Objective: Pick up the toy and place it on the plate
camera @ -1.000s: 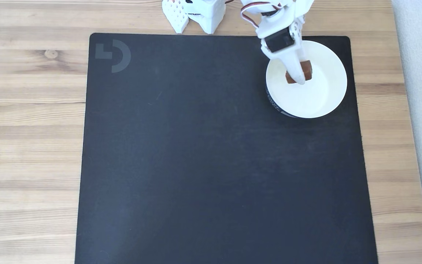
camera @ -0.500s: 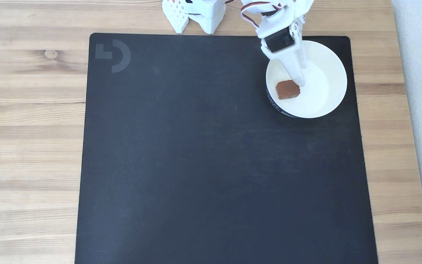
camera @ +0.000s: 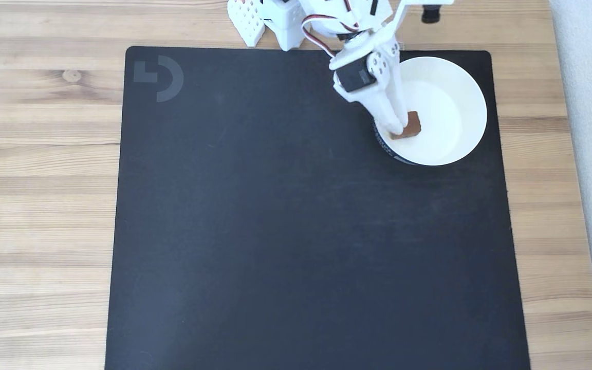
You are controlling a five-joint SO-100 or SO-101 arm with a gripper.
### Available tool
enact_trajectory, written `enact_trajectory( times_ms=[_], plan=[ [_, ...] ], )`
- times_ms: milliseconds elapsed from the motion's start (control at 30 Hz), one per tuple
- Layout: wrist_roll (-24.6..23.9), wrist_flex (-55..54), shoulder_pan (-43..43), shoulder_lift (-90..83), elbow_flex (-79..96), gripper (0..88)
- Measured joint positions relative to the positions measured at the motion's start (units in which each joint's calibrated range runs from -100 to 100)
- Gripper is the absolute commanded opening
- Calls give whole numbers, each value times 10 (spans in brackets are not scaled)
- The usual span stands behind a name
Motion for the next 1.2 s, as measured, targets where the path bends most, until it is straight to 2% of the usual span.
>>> enact_trajectory(
  times_ms=[200,300,367,433,567,733,767,867,967,1200],
  plan=[
    [2,6,122,-185,83,24],
    [2,82,211,-286,85,24],
    [2,109,228,-305,85,24],
    [8,166,286,-346,84,24],
    [62,215,360,-358,84,24],
    [177,240,390,-359,84,24],
    [227,266,387,-359,84,24],
    [285,306,399,-360,84,24],
    [311,356,419,-360,84,24],
    [319,373,417,-360,84,24]
  ],
)
